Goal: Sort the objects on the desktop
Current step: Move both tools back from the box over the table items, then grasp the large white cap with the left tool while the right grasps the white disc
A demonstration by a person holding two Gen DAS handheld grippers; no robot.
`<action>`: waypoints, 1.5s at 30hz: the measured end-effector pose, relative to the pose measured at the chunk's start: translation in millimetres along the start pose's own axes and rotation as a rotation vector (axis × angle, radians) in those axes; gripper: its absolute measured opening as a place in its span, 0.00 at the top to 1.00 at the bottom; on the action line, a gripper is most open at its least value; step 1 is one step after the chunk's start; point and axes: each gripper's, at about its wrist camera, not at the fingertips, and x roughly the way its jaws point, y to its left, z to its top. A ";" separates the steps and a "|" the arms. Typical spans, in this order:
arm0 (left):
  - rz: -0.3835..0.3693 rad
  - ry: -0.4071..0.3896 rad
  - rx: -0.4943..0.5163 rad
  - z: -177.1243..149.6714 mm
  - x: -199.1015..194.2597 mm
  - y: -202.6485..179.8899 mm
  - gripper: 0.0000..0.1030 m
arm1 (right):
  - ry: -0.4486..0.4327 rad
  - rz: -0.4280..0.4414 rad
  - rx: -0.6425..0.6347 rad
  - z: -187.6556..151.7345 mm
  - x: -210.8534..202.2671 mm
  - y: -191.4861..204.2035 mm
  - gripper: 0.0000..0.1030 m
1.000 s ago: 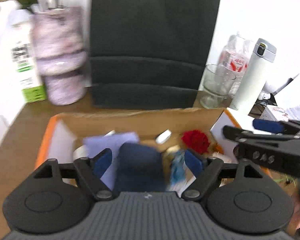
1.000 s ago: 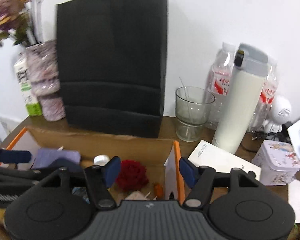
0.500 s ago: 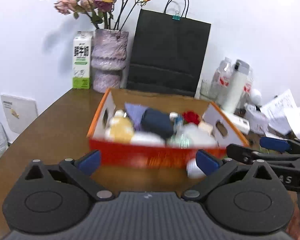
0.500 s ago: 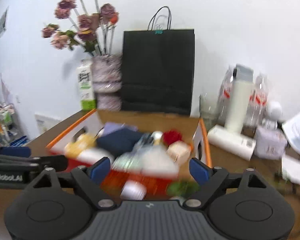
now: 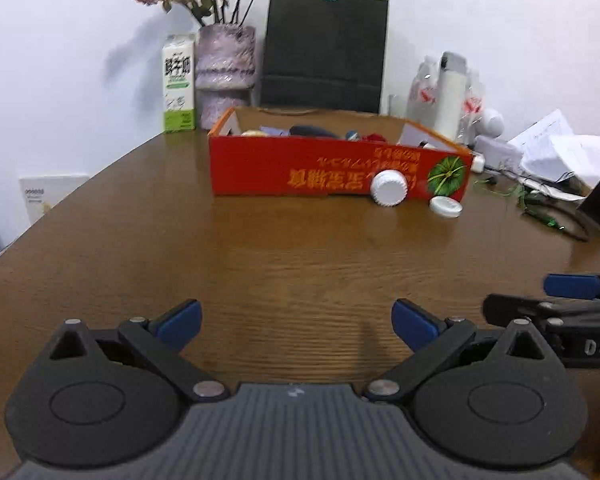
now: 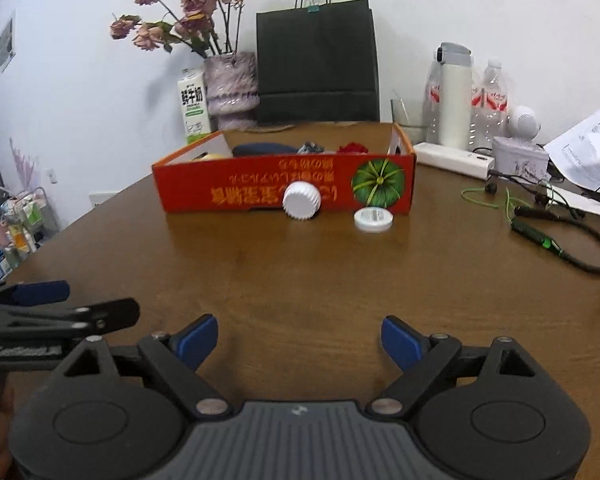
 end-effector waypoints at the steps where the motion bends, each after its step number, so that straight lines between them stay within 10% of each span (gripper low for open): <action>1: -0.006 -0.006 -0.004 0.4 -0.4 -0.4 0.00 | -0.002 -0.008 0.003 -1.3 -0.7 -0.3 0.14; 20: -0.035 0.045 -0.036 3.3 8.8 3.8 0.00 | -0.001 -0.006 0.036 2.1 4.6 -9.0 0.10; 34: -0.204 -0.069 0.067 97.8 96.1 -43.4 0.01 | 0.033 -0.009 -0.031 87.0 112.6 -55.8 0.30; 41: -0.204 0.030 0.048 110.8 149.5 -65.3 0.18 | 0.087 -0.018 -0.035 87.8 143.3 -69.9 0.50; 45: -0.173 0.092 0.004 106.4 164.5 -67.3 0.58 | 0.074 -0.044 -0.056 86.0 142.1 -69.8 0.64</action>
